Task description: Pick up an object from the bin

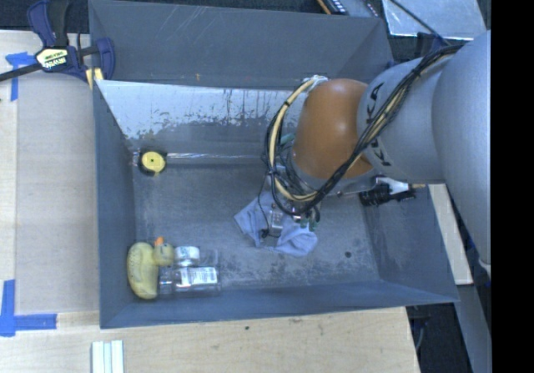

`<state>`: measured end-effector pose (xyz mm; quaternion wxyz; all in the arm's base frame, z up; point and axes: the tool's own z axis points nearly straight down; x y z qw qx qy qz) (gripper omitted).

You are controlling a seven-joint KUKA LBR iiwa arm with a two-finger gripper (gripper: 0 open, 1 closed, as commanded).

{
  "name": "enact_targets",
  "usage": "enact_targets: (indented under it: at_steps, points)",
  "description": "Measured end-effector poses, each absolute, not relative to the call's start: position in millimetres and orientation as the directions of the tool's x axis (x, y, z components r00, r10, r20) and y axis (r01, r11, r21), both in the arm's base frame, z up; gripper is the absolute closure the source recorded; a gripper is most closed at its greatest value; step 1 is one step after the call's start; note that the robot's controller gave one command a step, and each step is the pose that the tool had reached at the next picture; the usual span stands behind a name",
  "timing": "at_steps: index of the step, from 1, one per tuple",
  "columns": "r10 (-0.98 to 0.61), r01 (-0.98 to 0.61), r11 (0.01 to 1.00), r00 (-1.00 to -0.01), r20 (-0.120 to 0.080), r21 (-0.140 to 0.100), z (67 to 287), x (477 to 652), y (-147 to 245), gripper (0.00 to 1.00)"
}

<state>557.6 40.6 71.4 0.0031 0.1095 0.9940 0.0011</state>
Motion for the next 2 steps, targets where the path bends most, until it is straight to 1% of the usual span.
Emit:
enact_targets:
  at_steps: [1, 2]
  points:
    - [0.108, 0.108, 0.994, -0.994, -0.014, 0.003, 72.5, 605.0, 20.0, 0.00]
    - [0.217, 0.217, 0.976, -0.976, -0.012, 0.004, 73.8, 559.6, 40.4, 1.00]
